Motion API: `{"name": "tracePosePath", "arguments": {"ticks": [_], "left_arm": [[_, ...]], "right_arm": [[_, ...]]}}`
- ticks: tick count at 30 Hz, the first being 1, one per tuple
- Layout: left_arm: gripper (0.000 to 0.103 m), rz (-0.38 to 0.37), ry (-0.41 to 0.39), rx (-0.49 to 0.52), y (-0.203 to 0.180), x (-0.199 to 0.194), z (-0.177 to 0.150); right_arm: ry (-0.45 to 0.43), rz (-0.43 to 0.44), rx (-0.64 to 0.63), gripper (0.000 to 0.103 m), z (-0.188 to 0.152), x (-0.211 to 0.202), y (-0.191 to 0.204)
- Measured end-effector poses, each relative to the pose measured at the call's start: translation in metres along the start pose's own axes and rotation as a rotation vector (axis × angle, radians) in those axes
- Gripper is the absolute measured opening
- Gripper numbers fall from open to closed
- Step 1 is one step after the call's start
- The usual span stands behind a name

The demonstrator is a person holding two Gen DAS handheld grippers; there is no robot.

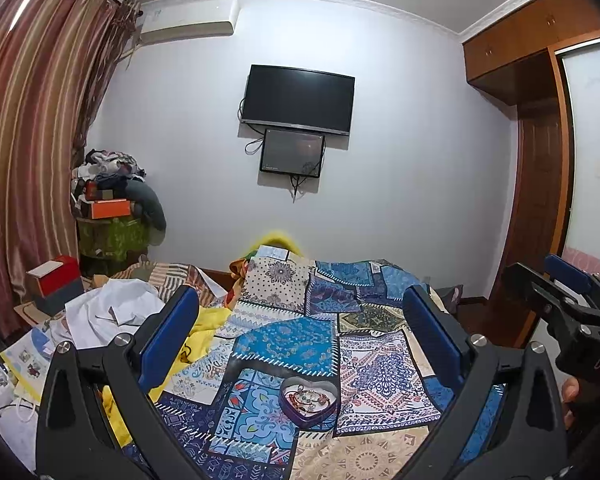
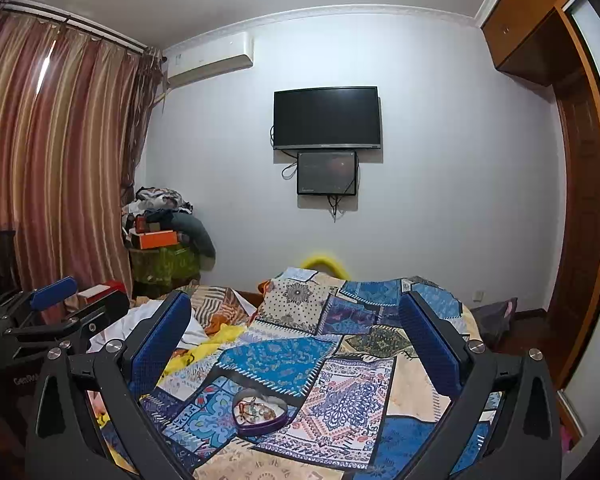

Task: Organize jewelry

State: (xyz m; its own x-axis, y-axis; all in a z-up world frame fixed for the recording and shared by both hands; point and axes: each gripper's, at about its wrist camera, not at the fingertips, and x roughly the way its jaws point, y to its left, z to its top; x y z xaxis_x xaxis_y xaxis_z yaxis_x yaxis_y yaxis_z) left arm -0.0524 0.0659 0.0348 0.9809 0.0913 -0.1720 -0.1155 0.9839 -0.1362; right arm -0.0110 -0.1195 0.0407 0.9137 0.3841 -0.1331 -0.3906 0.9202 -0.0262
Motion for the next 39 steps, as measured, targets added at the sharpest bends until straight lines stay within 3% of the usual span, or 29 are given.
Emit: {"name": "tracePosePath", "arguments": {"ticks": [39], "left_arm": [[0.102,-0.039,0.005,0.021,-0.0053,0.0034,-0.0008]], "right_arm": [[0.021,-0.003,0.004,0.103,0.0024,-0.0020,-0.0073]]}}
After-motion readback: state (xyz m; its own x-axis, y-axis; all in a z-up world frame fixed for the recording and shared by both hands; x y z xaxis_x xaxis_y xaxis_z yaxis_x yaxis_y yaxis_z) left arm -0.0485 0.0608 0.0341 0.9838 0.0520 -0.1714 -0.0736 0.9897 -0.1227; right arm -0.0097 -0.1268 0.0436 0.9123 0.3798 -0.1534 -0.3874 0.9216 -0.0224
